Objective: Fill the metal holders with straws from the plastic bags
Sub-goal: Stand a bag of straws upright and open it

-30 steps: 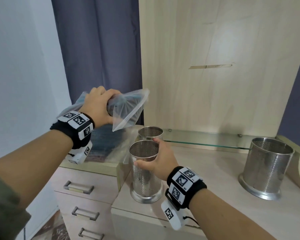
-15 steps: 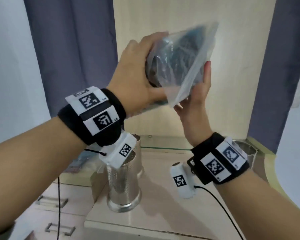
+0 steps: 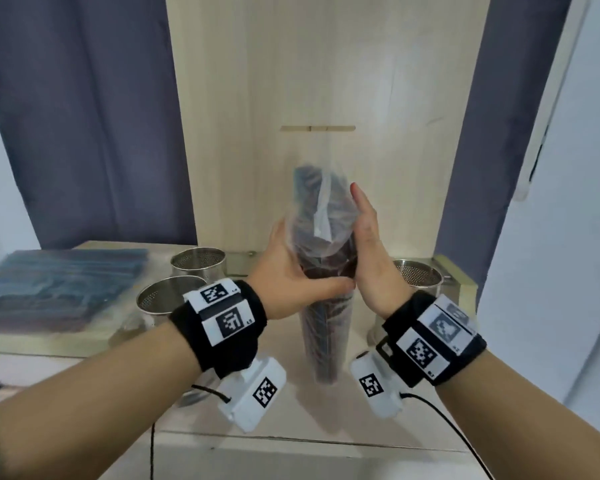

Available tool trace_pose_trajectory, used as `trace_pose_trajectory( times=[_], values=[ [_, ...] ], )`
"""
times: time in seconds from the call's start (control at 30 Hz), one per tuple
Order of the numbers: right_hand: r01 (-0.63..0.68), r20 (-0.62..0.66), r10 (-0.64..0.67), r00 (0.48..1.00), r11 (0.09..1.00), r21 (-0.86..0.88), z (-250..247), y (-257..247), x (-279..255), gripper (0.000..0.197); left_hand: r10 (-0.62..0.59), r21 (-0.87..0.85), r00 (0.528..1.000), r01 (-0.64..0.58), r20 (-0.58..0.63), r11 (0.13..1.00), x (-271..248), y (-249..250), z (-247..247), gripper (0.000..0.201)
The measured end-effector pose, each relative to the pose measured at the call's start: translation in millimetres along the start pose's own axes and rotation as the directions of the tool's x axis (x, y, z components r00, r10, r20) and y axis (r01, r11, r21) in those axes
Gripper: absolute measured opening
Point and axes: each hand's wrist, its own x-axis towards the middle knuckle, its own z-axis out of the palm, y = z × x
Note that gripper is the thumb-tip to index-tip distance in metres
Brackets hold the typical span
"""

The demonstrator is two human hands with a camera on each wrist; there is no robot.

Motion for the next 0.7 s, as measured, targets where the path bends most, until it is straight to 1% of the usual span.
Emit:
trace_pose_trajectory(
  times=[0.03, 0.1, 0.13, 0.23, 0.33, 0.4, 0.47, 0.5, 0.53, 0.57, 0.6, 0.63, 0.67, 0.7],
  values=[
    [-0.024, 0.012, 0.025, 1.0, 1.0, -0.018, -2, 6, -2, 0.089, -0.011, -0.005, 1.0, 0.012, 0.028, 1.0, -3, -4, 2, 0.096],
    [-0.08, 0.035, 0.082, 0.996, 0.995, -0.061, -3, 18, -6, 0.1, 0.004, -0.02, 0.996, -0.003, 0.089, 1.0, -9, -9, 6, 0.082],
    [-0.109, 0.054, 0.113, 0.992, 0.992, -0.067, -3, 24, -8, 0.106, 0.013, -0.028, 0.994, -0.01, 0.109, 1.0, -11, -11, 7, 0.082],
    [-0.186, 0.056, 0.188, 0.981, 0.982, -0.042, -1, 42, -14, 0.108, 0.006, -0.059, 0.993, 0.001, 0.12, 0.998, -15, -20, 12, 0.09],
    [-0.211, 0.049, 0.209, 0.977, 0.977, 0.024, 1, 50, -16, 0.11, -0.019, -0.07, 0.99, 0.029, 0.137, 0.997, -17, -25, 14, 0.104],
    [-0.198, 0.07, 0.199, 0.978, 0.98, -0.016, -4, 50, -14, 0.098, -0.014, -0.052, 0.99, 0.022, 0.143, 0.998, -19, -27, 13, 0.112],
    [-0.183, 0.053, 0.19, 0.98, 0.976, -0.122, -17, 45, -11, 0.076, -0.036, 0.008, 0.993, 0.036, 0.113, 0.999, -21, -21, 9, 0.125],
    [-0.175, -0.007, 0.177, 0.984, 0.963, -0.204, -26, 43, -8, 0.066, -0.056, 0.074, 0.996, 0.05, 0.074, 0.996, -22, -16, 6, 0.133],
    [-0.173, -0.098, 0.15, 0.984, 0.936, -0.307, -37, 43, -5, 0.058, -0.068, 0.148, 0.997, 0.064, 0.024, 0.987, -21, -12, 4, 0.138],
    [-0.193, -0.198, 0.116, 0.973, 0.883, -0.429, -51, 46, -1, 0.051, -0.061, 0.203, 0.998, 0.064, -0.019, 0.977, -20, -7, 1, 0.139],
    [-0.238, -0.269, 0.097, 0.958, 0.796, -0.557, -65, 50, 3, 0.049, -0.047, 0.232, 0.998, 0.056, -0.046, 0.971, -17, -6, 0, 0.137],
    [-0.302, -0.304, 0.118, 0.945, 0.67, -0.678, -80, 55, 7, 0.052, -0.036, 0.243, 0.998, 0.049, -0.058, 0.969, -15, -4, -2, 0.134],
    [-0.366, -0.315, 0.188, 0.93, 0.526, -0.768, -92, 62, 10, 0.062, -0.035, 0.244, 0.998, 0.049, -0.061, 0.969, -11, -5, -2, 0.13],
    [-0.402, -0.308, 0.281, 0.909, 0.399, -0.824, -102, 68, 11, 0.073, -0.035, 0.243, 0.998, 0.048, -0.058, 0.969, -9, -6, -2, 0.126]
  ],
)
